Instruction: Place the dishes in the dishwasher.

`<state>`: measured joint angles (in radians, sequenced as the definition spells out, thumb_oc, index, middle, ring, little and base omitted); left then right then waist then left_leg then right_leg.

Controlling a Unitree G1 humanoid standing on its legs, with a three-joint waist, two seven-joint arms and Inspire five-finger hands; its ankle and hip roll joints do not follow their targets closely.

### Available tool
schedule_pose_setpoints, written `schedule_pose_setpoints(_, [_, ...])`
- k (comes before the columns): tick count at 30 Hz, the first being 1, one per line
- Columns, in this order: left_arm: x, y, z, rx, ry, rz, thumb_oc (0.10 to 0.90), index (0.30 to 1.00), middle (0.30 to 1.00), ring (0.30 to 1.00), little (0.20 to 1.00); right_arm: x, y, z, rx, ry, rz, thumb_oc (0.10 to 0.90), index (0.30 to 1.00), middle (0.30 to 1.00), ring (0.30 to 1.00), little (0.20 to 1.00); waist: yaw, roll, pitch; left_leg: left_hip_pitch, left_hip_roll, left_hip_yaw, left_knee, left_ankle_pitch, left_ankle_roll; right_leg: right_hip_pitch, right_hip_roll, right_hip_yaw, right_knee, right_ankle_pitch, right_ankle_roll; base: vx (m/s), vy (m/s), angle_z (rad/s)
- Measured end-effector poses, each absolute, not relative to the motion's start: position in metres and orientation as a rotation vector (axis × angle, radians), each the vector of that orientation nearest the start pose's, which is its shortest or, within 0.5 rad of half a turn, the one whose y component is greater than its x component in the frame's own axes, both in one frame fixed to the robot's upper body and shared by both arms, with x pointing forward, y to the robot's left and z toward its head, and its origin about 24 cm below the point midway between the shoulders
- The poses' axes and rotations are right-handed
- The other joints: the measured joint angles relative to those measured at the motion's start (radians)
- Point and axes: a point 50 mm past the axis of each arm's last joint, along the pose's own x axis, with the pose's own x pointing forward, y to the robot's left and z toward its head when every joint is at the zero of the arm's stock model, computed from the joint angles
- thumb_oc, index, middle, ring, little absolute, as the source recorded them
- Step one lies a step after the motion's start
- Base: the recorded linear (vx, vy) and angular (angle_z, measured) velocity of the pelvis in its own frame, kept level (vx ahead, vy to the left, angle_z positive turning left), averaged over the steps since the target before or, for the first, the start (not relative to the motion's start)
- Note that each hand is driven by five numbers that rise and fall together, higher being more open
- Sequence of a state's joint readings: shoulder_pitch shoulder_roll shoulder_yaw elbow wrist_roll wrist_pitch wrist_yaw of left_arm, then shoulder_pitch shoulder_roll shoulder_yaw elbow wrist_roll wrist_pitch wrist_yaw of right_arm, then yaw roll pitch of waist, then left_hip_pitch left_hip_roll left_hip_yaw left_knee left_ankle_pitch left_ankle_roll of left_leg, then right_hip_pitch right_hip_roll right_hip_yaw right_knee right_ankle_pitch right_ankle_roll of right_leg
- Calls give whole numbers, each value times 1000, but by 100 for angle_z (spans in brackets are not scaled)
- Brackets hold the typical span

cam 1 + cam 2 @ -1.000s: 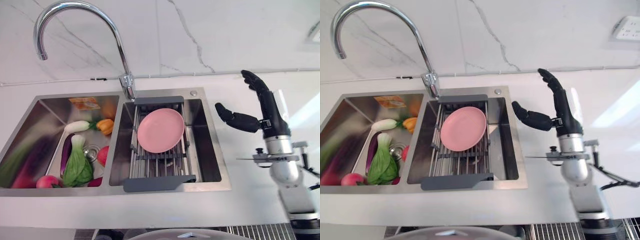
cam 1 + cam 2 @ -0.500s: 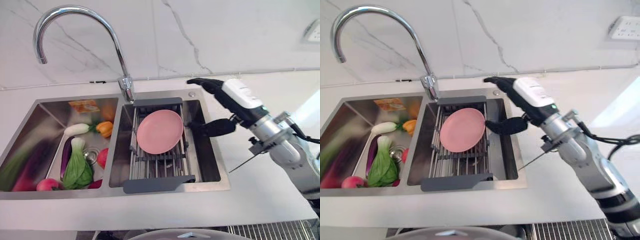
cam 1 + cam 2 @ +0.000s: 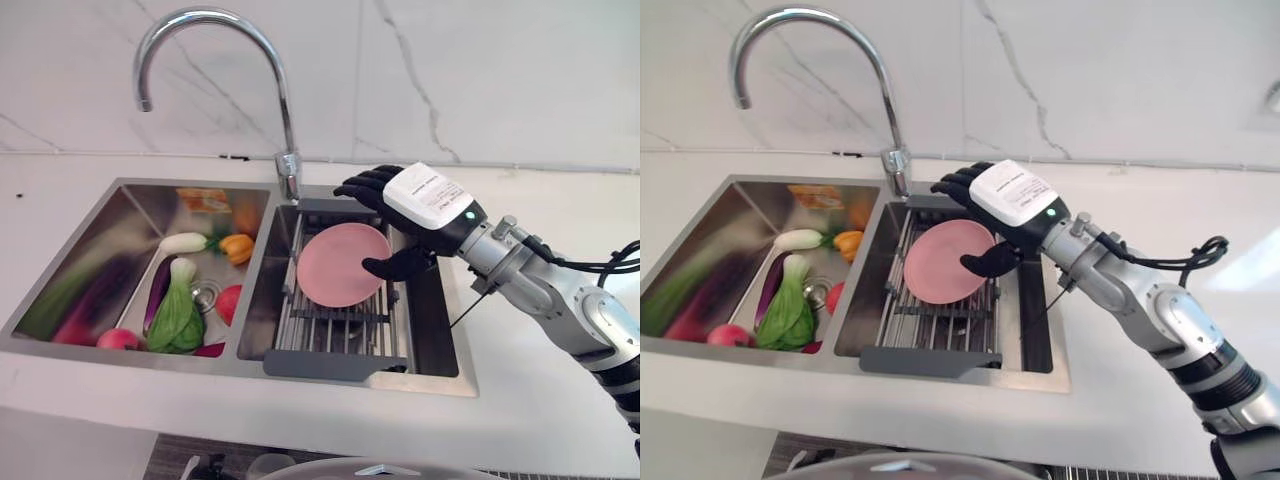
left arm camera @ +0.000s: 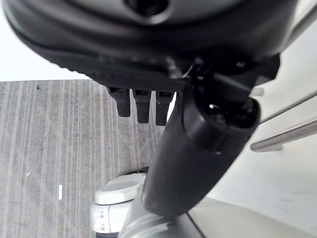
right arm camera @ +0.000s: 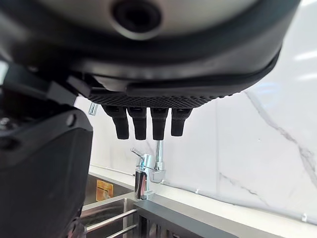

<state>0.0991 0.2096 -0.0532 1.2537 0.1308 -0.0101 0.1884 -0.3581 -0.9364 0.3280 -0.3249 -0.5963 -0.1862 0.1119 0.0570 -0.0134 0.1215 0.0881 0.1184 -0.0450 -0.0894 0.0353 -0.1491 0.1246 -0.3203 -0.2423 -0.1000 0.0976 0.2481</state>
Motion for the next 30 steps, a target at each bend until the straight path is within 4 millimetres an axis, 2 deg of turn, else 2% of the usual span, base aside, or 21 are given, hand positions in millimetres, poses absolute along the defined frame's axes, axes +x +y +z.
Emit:
schedule_pose_setpoints(6, [30, 239, -169, 435, 1362, 147, 800, 900, 900, 900, 900, 262, -158, 184, -1580, -664, 509, 800, 900, 900, 900, 900, 3, 0, 0, -4, -1, -4, 0, 0, -1, 1, 0, -7, 0, -4, -1, -2, 2, 2])
schedule_pose_setpoints(11, [32, 238, -169, 452, 1359, 123, 800, 900, 900, 900, 900, 263, -163, 182, -1614, -619, 532, 800, 900, 900, 900, 900, -5, 0, 0, -12, -1, -15, 0, 1, -1, 3, 0, -20, 0, -5, -1, -8, -1, 6])
schedule_pose_setpoints(15, [35, 238, -168, 452, 1356, 121, 800, 900, 900, 900, 900, 256, -173, 169, -1607, -534, 559, 800, 900, 900, 900, 900, -6, -3, 2, -10, -1, -26, 0, 1, -2, 15, 0, -32, 0, -10, 1, -9, 2, 9])
schedule_pose_setpoints(21, [36, 240, -168, 452, 1355, 119, 800, 900, 900, 900, 900, 252, -175, 160, -1606, -481, 609, 800, 900, 900, 900, 900, -12, -10, 14, -6, -1, -26, 0, 0, -3, 18, 0, -32, 0, -11, 0, 0, 0, 0])
schedule_pose_setpoints(30, [36, 241, -168, 449, 1357, 114, 800, 900, 900, 900, 900, 251, -175, 157, -1606, -466, 633, 800, 900, 900, 900, 900, -8, -20, 21, -9, -2, -28, 0, 0, -3, 18, 0, -34, 0, -12, 0, 0, 0, 0])
